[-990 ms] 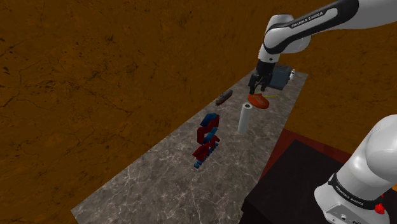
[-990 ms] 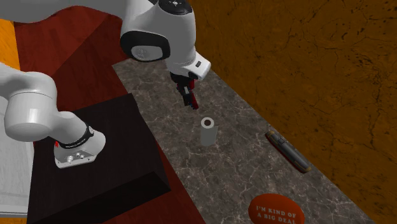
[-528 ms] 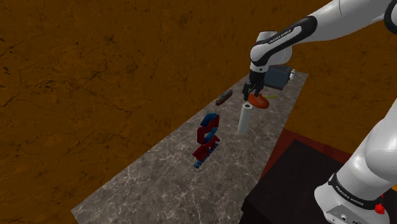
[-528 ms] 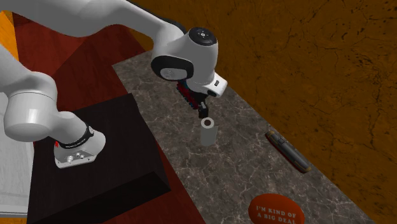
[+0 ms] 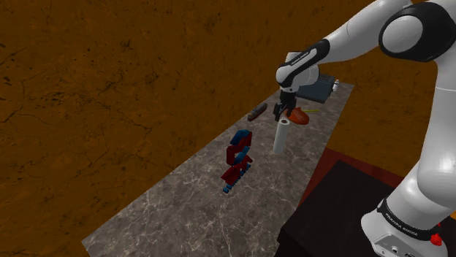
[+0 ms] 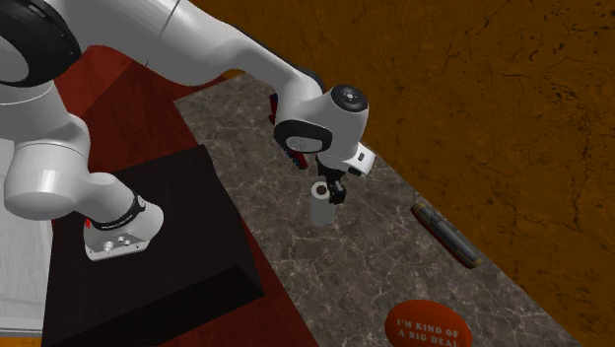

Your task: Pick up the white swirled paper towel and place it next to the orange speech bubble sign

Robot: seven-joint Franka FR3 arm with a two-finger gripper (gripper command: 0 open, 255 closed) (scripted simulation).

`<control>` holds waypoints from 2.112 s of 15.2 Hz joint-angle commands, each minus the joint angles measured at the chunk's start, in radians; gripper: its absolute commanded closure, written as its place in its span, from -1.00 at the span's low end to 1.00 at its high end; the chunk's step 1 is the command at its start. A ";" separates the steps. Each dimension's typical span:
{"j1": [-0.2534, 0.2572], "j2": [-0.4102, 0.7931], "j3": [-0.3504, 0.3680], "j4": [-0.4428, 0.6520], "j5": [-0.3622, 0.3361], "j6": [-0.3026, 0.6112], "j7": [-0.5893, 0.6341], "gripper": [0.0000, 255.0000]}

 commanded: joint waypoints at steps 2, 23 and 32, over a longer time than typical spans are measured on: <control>-0.004 0.037 0.007 0.009 0.012 0.027 -0.007 -1.00; -0.008 0.077 0.016 -0.001 0.029 0.076 -0.018 1.00; 0.003 0.004 0.001 0.011 -0.001 -0.008 0.005 1.00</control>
